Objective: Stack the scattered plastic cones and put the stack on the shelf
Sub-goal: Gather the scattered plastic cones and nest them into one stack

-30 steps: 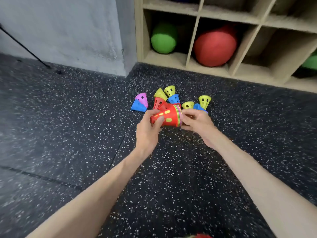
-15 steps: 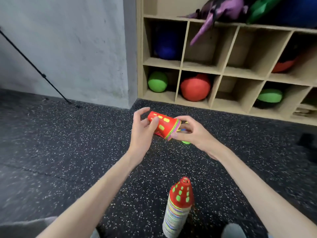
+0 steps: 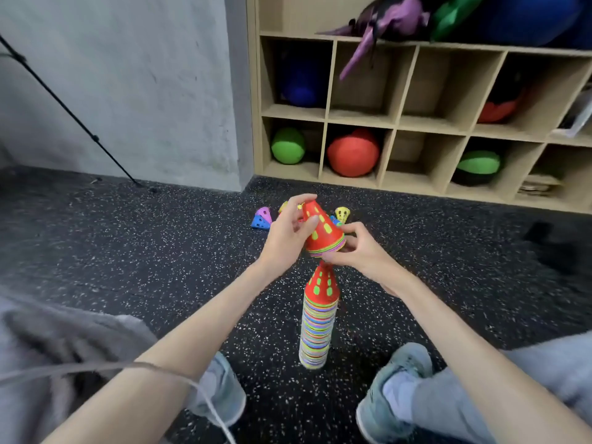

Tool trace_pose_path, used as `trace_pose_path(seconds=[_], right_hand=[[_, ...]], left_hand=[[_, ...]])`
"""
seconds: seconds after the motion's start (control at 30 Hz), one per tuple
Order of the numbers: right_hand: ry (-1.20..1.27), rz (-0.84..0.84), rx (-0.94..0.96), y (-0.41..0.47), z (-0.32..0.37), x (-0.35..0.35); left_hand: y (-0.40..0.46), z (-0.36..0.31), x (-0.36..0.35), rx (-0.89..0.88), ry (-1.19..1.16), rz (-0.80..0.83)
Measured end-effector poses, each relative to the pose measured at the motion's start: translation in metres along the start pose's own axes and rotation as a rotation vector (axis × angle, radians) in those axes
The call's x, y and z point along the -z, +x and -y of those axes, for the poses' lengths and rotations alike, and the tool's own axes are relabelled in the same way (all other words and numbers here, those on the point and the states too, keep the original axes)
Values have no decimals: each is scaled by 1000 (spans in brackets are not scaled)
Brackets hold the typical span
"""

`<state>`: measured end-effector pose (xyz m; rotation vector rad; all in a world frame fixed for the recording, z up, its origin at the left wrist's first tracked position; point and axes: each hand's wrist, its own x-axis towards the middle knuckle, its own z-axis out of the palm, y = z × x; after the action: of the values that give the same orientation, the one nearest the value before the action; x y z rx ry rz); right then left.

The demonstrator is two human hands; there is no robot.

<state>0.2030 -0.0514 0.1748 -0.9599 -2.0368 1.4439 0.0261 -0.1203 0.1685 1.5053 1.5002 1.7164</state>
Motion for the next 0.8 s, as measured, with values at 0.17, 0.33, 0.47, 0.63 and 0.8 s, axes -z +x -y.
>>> trace_pose_path(seconds=[0.17, 0.33, 0.47, 0.63, 0.8], right_hand=[[-65, 36, -37, -1, -14, 2], [-207, 143, -152, 6, -40, 2], [-264, 157, -180, 5, -67, 0], [-256, 156, -169, 6, -75, -2], [-255, 122, -74, 9, -69, 10]], left_hand=[[-10, 7, -2, 31, 83, 79], [-21, 25, 4, 44, 247, 246], [-34, 44, -3, 90, 289, 349], [-39, 58, -10, 117, 265, 312], [-37, 56, -4, 111, 292, 331]])
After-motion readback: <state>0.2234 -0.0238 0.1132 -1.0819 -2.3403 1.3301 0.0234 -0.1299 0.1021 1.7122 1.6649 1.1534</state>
